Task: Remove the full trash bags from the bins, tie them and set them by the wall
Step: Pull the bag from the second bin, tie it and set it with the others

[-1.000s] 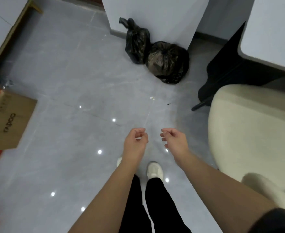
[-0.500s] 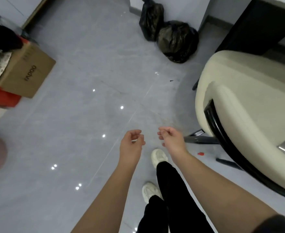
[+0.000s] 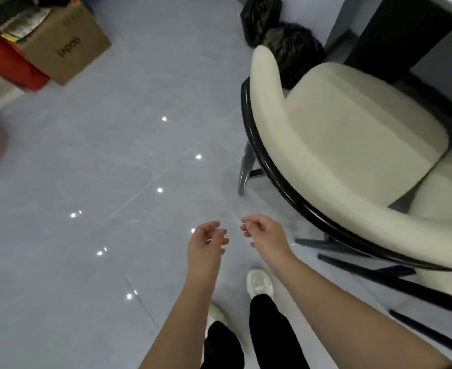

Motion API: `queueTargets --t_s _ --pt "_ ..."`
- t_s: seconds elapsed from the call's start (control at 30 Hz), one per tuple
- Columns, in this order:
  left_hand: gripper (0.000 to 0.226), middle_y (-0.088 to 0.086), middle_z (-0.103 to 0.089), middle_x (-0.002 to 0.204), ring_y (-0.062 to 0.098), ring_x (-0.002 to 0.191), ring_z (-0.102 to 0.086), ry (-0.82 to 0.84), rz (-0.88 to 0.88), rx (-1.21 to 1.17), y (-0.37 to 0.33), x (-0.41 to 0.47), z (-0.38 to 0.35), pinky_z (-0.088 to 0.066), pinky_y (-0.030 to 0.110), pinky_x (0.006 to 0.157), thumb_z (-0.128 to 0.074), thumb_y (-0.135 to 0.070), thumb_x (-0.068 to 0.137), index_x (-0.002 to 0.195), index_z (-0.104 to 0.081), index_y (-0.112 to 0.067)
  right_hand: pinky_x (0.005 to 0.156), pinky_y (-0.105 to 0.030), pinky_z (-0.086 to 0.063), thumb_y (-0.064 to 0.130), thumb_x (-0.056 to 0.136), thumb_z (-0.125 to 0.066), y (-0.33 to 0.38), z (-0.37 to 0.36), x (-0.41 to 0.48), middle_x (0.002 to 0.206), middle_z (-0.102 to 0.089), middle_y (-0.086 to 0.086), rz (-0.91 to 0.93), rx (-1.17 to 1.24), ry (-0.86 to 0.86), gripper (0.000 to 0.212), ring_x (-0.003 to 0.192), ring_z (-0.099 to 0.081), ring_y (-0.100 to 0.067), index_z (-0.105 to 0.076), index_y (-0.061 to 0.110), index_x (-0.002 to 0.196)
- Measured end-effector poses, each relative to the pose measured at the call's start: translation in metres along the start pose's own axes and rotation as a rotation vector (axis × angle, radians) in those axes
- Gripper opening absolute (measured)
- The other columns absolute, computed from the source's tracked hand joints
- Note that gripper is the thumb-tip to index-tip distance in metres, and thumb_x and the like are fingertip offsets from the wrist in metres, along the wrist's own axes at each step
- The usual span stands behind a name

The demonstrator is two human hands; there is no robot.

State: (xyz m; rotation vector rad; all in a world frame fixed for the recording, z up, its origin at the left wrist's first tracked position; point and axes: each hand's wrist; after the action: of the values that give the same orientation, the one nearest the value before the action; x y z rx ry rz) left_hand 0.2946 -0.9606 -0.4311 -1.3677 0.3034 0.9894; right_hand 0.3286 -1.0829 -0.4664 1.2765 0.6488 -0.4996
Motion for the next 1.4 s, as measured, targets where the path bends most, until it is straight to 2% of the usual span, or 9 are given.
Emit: queueTargets --t_s 0.13,0.3,0.47,0.7,1.03,1.27,1.4 --pt "0.019 0.007 -0.067 0.099 0.017 0.083 -0.069 -0.024 -0.011 0.008 0.047 -0.049 -0.025 -0.054 0.03 0.072 -0.06 -0.011 0.086 0.105 -0.062 -0.015 0.08 -0.025 -0.05 0.015 0.095 -0.048 -0.041 0.043 -0.031 0.094 -0.068 0.002 -0.002 -0.043 0.031 0.019 0.081 -0.062 -0.006 -0.066 0.017 0.103" --pt "0.02 0.007 -0.067 0.098 0.015 0.08 -0.068 -0.031 -0.065 0.077 0.106 -0.115 -0.065 -0.053 0.027 0.07 -0.056 -0.01 0.088 0.107 -0.061 -0.014 0.072 -0.019 -0.046 0.014 0.095 -0.048 -0.099 0.098 -0.076 0.09 -0.067 0.005 0.056 -0.067 0.068 0.018 0.08 -0.061 -0.007 -0.065 0.017 0.099" --pt "0.019 0.004 -0.067 0.095 0.016 0.079 -0.067 -0.049 -0.027 0.011 0.161 -0.206 -0.106 -0.053 0.03 0.072 -0.054 -0.008 0.088 0.104 -0.061 -0.016 0.063 -0.016 -0.042 0.013 0.094 -0.048 -0.157 0.159 -0.137 0.089 -0.067 0.002 0.071 -0.133 0.136 0.019 0.078 -0.06 -0.008 -0.066 0.016 0.099" --pt "0.019 0.003 -0.067 0.092 0.015 0.078 -0.066 -0.102 0.002 -0.047 0.22 -0.299 -0.177 -0.053 0.03 0.074 -0.053 -0.009 0.088 0.105 -0.062 -0.015 0.061 -0.018 -0.042 0.015 0.094 -0.049 -0.212 0.259 -0.18 0.087 -0.067 0.006 0.114 -0.259 0.205 0.018 0.08 -0.061 -0.011 -0.064 0.024 0.093" --pt "0.021 0.006 -0.067 0.095 0.018 0.081 -0.066 -0.182 -0.008 -0.138 0.274 -0.386 -0.277 -0.052 0.031 0.076 -0.051 -0.009 0.089 0.107 -0.06 -0.016 0.084 -0.028 -0.052 0.015 0.093 -0.05 -0.277 0.37 -0.221 0.084 -0.066 0.01 0.2 -0.378 0.301 0.018 0.089 -0.064 -0.015 -0.065 0.025 0.09" --pt "0.02 0.003 -0.068 0.094 0.017 0.08 -0.067 -0.15 -0.024 -0.122 0.323 -0.412 -0.318 -0.054 0.036 0.079 -0.049 -0.01 0.091 0.105 -0.06 -0.017 0.08 -0.023 -0.049 0.017 0.094 -0.049 -0.335 0.417 -0.244 0.084 -0.066 0.01 0.213 -0.369 0.278 0.017 0.088 -0.064 -0.012 -0.064 0.025 0.091" --pt "0.021 0.004 -0.068 0.092 0.017 0.078 -0.066 -0.15 -0.02 -0.12 0.354 -0.43 -0.342 -0.053 0.033 0.075 -0.048 -0.009 0.091 0.106 -0.06 -0.014 0.084 -0.028 -0.052 0.016 0.093 -0.049 -0.371 0.446 -0.251 0.086 -0.067 0.008 0.192 -0.365 0.265 0.018 0.089 -0.065 -0.013 -0.066 0.022 0.091"
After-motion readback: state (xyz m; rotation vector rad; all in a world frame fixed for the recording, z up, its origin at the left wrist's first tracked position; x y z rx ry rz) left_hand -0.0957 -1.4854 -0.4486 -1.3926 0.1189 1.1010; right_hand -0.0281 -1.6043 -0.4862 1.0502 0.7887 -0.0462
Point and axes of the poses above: each hand's wrist, its own x-axis towards the middle knuckle, its own z-axis out of the back of the hand, y = z × x
